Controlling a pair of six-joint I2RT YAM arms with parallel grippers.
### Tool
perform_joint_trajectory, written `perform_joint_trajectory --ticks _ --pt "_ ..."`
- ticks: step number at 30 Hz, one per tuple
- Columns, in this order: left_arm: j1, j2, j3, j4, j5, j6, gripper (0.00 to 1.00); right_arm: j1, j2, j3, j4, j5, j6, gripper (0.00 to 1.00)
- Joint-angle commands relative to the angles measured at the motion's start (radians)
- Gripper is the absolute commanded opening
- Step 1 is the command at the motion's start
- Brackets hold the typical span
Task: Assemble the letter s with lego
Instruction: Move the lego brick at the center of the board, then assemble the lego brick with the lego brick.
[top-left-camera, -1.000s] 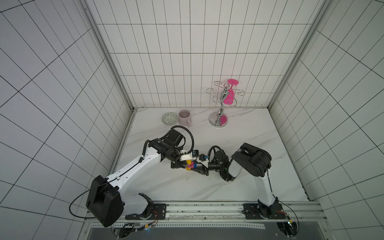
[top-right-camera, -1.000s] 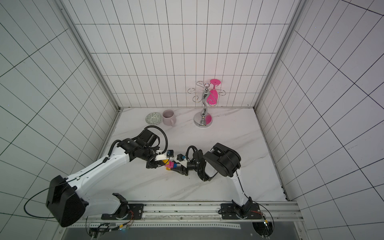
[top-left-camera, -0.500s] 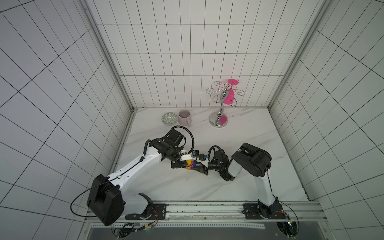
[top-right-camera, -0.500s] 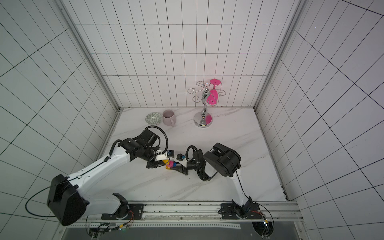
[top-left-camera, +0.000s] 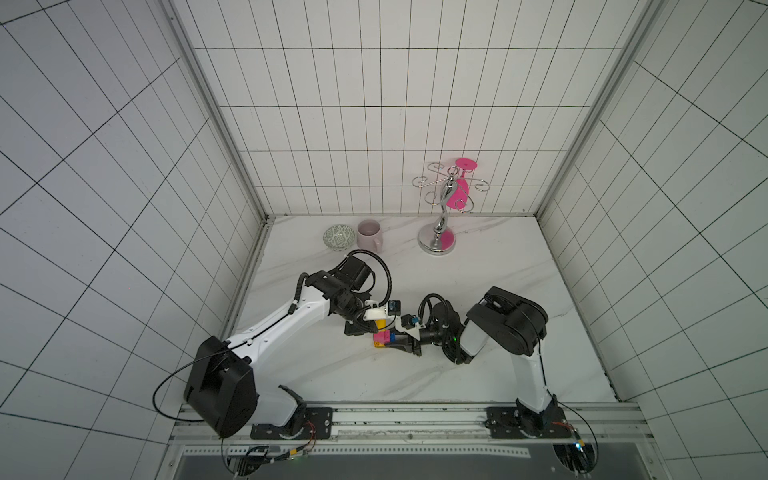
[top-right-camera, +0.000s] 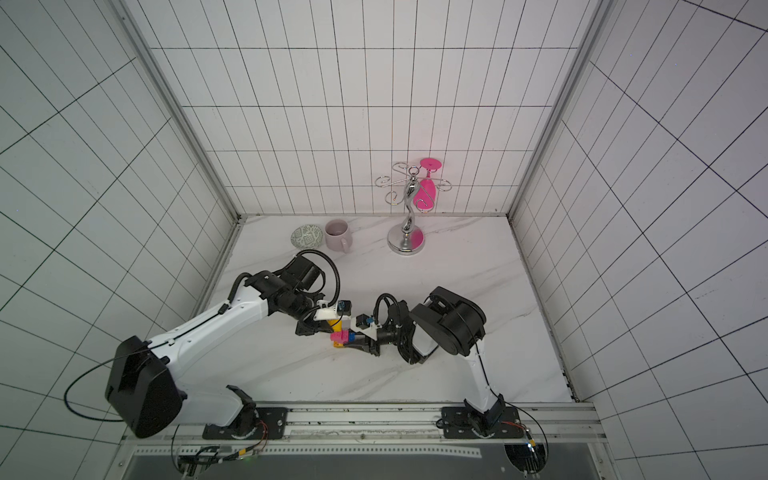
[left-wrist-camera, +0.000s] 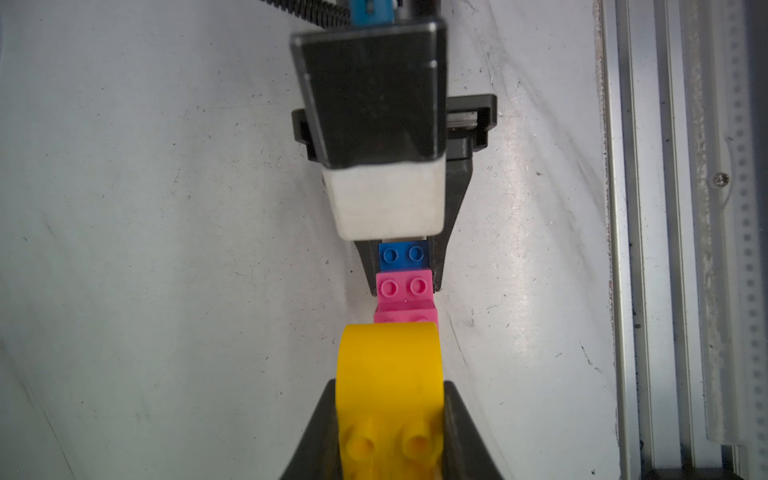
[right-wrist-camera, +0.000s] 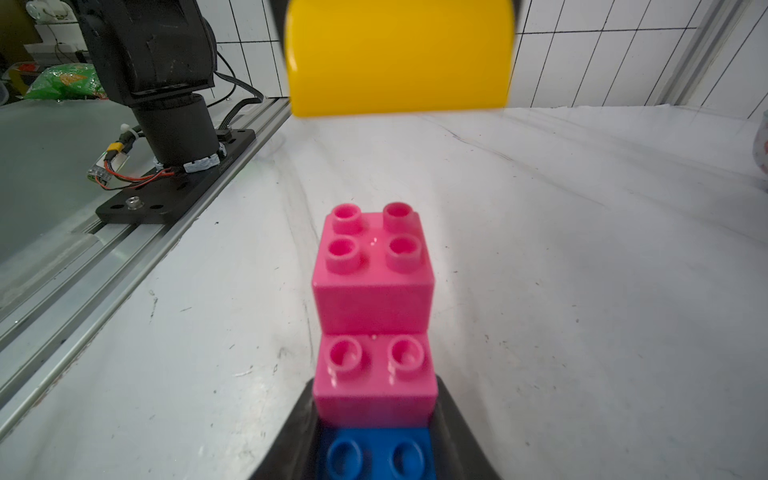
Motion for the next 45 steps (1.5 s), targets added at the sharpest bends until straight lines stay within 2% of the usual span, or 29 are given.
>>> perform_joint_trajectory --ticks 1,14,45 --pt "-0.014 0.012 0.015 -0.007 0.023 0.031 0.0 -0.008 -0.034 -0.002 0.004 -0.03 -0.038 0.24" --pt "-0.02 0.079 0.033 0.04 0.105 0.034 0.0 -0.008 -0.026 0.004 -0.01 -0.019 -0.044 0.24" --pt "-0.028 0.002 -0.107 0.186 0.059 -0.079 0.0 -0.008 -0.017 0.017 -0.019 -0.012 -0.039 0.21"
